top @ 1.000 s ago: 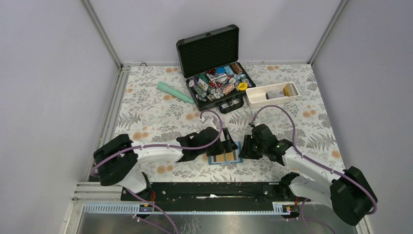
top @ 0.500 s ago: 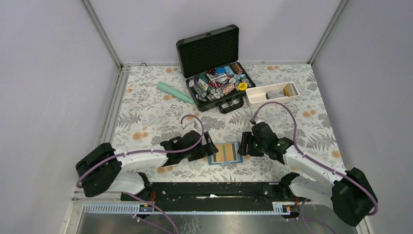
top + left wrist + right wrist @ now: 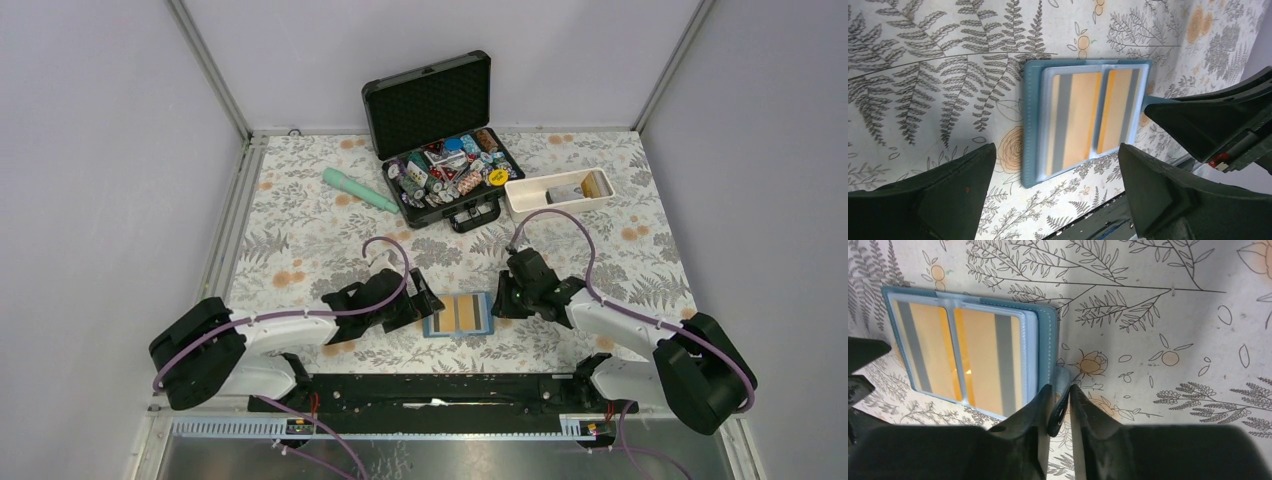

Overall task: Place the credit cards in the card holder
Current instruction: Close the card holder at the center of the board.

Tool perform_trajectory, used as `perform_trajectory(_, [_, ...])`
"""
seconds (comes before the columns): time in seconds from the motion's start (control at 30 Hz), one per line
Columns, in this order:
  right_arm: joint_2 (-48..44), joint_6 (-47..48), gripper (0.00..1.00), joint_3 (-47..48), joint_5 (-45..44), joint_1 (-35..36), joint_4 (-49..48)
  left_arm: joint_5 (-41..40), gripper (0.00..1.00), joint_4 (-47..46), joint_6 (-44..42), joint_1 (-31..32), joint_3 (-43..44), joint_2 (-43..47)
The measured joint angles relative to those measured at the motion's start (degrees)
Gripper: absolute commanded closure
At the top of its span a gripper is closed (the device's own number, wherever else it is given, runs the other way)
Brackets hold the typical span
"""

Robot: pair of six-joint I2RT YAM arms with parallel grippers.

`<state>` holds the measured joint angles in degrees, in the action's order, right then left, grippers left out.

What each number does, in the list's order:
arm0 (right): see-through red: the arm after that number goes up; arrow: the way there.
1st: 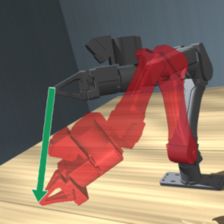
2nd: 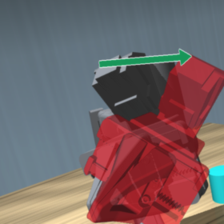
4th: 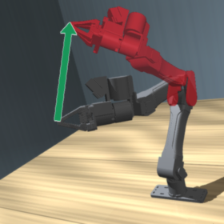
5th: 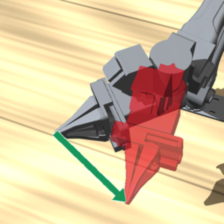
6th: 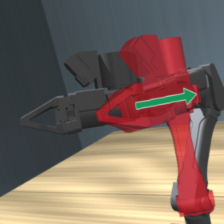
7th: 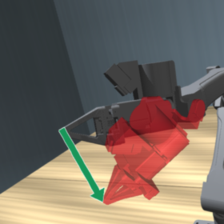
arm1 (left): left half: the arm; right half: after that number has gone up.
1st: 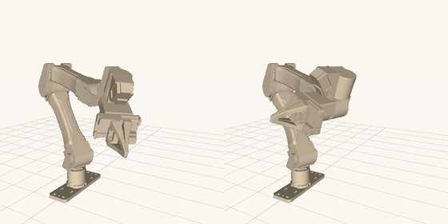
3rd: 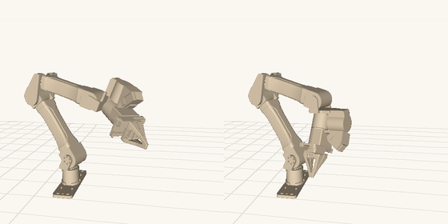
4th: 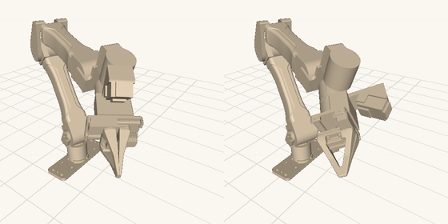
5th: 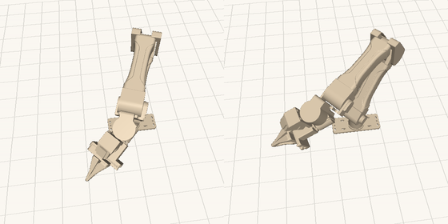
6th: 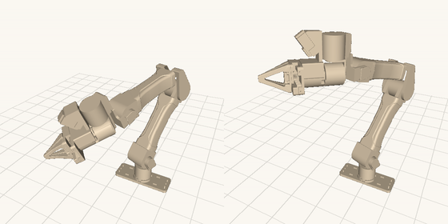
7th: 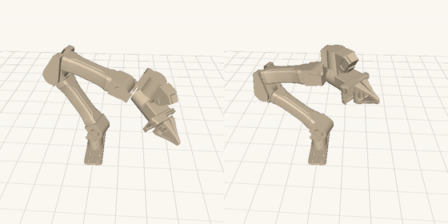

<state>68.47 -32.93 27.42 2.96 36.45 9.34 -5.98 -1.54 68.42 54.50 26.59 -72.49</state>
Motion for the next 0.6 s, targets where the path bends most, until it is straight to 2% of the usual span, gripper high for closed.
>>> perform_trajectory(0.07, [0.4, 0.2, 0.94, 0.0, 0.3, 0.0, 0.0, 0.5, 0.02, -1.6, 0.4, -0.1, -0.3, -0.5])
perform_trajectory(0.13, [0.3, 0.3, 1.0, 0.3, 0.8, 0.0, 0.3, 1.1, 0.03, -3.6, 0.6, -0.2, -0.5, -1.3])
perform_trajectory(0.33, [-1.9, 0.6, 1.0, 3.3, 2.8, 0.0, 1.4, 2.4, 0.06, -8.9, 0.6, -0.3, -0.5, -4.3])
perform_trajectory(0.6, [-2.1, -0.3, 1.0, 4.8, 10.4, 0.0, -2.1, 2.7, 0.06, -11.8, 0.4, -0.5, -0.5, -5.7])
